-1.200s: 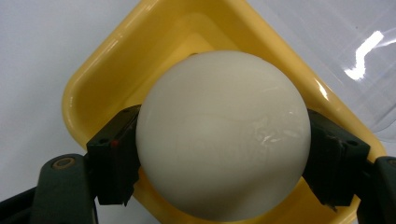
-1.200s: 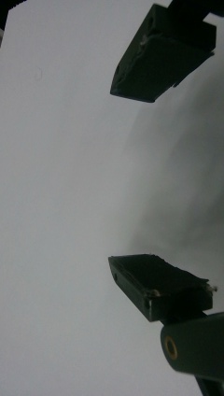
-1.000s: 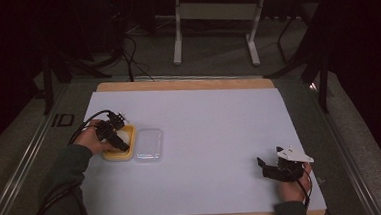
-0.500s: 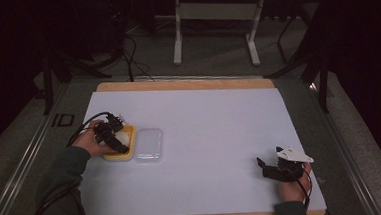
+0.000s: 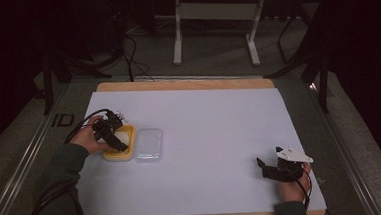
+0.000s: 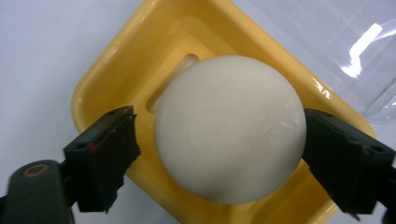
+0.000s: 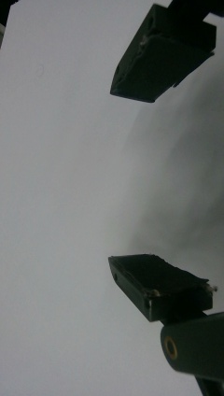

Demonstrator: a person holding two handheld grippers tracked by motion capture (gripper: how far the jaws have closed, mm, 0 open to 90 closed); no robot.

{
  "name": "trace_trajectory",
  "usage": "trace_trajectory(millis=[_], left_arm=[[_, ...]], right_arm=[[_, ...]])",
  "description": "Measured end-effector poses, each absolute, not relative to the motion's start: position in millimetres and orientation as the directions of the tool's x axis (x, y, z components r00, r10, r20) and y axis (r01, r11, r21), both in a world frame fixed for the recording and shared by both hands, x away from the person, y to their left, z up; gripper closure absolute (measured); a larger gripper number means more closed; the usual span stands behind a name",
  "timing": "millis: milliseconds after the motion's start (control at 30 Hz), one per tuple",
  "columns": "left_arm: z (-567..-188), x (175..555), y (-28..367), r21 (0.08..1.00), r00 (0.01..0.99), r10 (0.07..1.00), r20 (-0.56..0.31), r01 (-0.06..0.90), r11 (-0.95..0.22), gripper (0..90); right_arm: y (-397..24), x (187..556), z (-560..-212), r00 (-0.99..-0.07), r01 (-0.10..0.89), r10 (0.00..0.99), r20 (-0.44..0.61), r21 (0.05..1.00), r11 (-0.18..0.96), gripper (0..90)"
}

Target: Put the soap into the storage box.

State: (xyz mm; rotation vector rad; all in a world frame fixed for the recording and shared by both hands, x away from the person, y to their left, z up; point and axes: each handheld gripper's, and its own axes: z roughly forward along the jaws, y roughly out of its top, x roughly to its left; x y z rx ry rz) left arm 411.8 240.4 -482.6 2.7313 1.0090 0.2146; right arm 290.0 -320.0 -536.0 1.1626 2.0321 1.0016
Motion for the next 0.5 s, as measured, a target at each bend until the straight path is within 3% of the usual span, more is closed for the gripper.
trace_trajectory(millis=[500], left_arm=[[-466.2, 405.1, 245.5, 0.313, 0.753, 0.654, 0.070, 0.606, -0.732, 10.2]], right_arm=[[-319.6, 289.8, -536.1, -0.447, 0.446, 0.886, -0.119, 0.829, 0.336, 15.3]])
